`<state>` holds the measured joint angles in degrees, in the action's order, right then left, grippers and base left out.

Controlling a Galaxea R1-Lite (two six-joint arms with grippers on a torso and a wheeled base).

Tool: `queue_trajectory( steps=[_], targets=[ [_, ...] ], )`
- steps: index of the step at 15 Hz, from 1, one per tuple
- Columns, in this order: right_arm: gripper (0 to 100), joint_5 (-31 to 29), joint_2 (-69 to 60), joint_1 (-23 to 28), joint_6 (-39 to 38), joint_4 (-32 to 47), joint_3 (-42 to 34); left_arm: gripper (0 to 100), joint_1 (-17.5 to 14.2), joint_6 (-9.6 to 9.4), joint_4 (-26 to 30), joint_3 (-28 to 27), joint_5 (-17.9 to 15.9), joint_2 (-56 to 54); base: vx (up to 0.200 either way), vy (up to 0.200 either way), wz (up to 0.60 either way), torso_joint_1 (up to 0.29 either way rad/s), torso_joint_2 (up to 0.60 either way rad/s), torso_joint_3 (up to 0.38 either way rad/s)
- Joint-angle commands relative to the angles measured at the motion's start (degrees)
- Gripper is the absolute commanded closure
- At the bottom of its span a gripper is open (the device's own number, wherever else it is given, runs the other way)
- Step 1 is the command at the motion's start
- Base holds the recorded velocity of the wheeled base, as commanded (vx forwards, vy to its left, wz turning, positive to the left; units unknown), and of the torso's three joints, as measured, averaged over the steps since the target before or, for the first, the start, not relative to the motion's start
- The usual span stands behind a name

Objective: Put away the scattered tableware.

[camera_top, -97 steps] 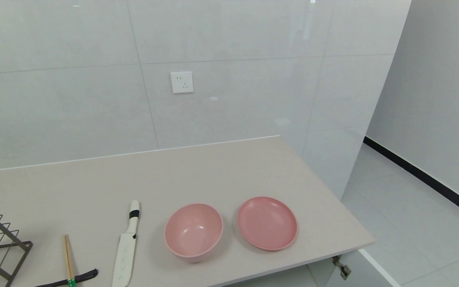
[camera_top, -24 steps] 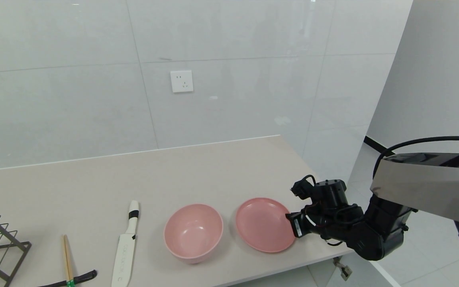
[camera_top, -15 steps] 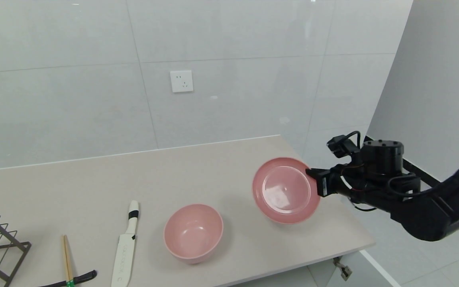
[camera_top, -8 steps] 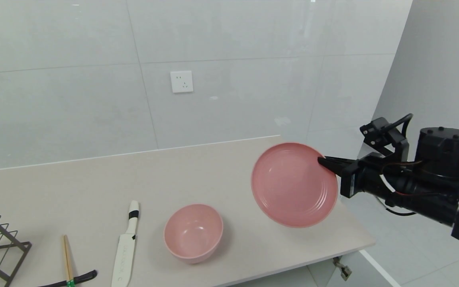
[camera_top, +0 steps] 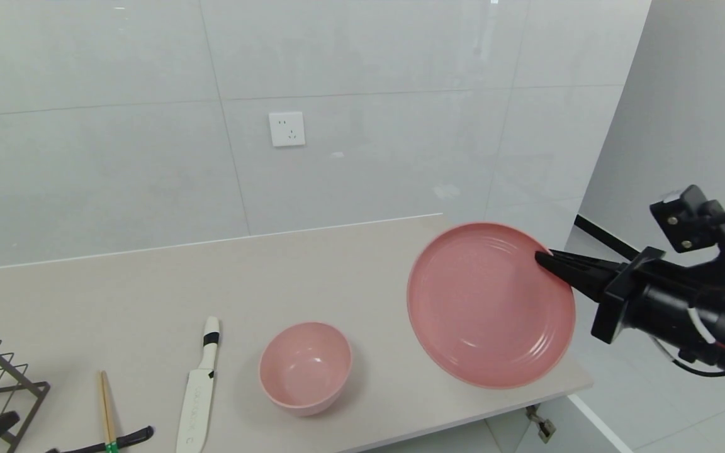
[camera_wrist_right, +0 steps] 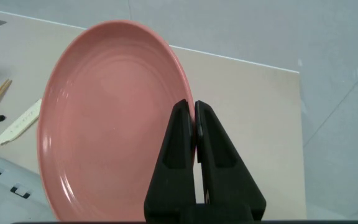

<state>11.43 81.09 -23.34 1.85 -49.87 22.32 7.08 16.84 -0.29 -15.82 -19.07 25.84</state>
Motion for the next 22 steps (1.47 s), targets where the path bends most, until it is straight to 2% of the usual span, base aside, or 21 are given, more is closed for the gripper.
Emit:
queue_trajectory(
  steps=[1, 3, 5, 7, 8, 9, 11, 12, 14, 16, 19, 21, 22],
  targets=[
    [100, 0.0, -5.4, -0.3, 0.2, -0.1, -2.4, 0, 1.3, 1.01, -6.8, -1.3, -0.5, 18.3, 0.000, 0.000, 0.00, 0.000, 0.00, 0.000],
    [100, -0.2, -8.3, -0.3, 0.3, -0.1, -4.0, 0, 1.3, 1.01, -15.2, -1.4, -0.4, 33.4, 0.000, 0.000, 0.00, 0.000, 0.00, 0.000],
    [100, -0.3, -9.9, -0.3, 0.6, -0.1, -5.2, 0, 1.4, 0.74, -18.7, -1.4, -0.4, 41.3, 0.000, 0.000, 0.00, 0.000, 0.00, 0.000],
    [100, -0.8, -13.0, -0.1, 2.7, -0.1, -6.5, 0, 1.5, 0.57, -27.8, -1.8, 0.0, 54.8, 0.000, 0.000, 0.00, 0.000, 0.00, 0.000],
    [100, -0.8, -13.3, -0.1, 2.7, -0.1, -6.1, 0, 2.1, 0.57, -30.4, -1.7, 0.9, 58.0, 0.000, 0.000, 0.00, 0.000, 0.00, 0.000],
    [100, -0.8, -14.2, 0.0, 2.7, -0.1, -6.0, 0, 4.7, 0.57, -34.7, -1.7, 4.9, 63.7, 0.000, 0.000, 0.00, 0.000, 0.00, 0.000],
    [100, -0.8, -14.8, 0.0, 2.8, -0.1, -6.5, 0, 7.1, 0.57, -39.3, -1.4, 5.6, 67.8, 0.000, 0.000, 0.00, 0.000, 0.00, 0.000],
    [100, -0.8, -15.4, 0.1, 2.8, -0.1, -6.3, 0, 9.2, 0.74, -43.2, -1.4, 7.4, 71.5, 0.000, 0.000, 0.00, 0.000, 0.00, 0.000],
    [100, -0.8, -16.2, 0.5, 2.8, -0.1, -6.6, 0, 10.9, 0.66, -47.4, -1.5, 11.3, 78.4, 0.000, 0.000, 0.00, 0.000, 0.00, 0.000],
    [100, -0.8, -16.5, 0.5, 2.9, -0.1, -7.1, 0, 12.2, 0.74, -52.8, -1.4, 12.3, 83.9, 0.000, 0.000, 0.00, 0.000, 0.00, 0.000],
    [100, -0.8, -17.1, 0.5, 2.9, -0.1, -8.1, 0, 14.3, 1.27, -54.4, -1.8, 13.4, 87.9, 0.000, 0.000, 0.00, 0.000, 0.00, 0.000],
    [100, -0.8, -17.3, 0.5, 3.1, -0.1, -8.3, 0, 14.4, 1.45, -55.1, -2.7, 13.6, 90.2, 0.000, 0.000, 0.00, 0.000, 0.00, 0.000],
    [100, -0.8, -17.3, 0.5, 3.1, -0.1, -8.3, 0, 14.4, 2.15, -55.3, -3.6, 13.6, 91.2, 0.000, 0.000, 0.00, 0.000, 0.00, 0.000]
  ],
)
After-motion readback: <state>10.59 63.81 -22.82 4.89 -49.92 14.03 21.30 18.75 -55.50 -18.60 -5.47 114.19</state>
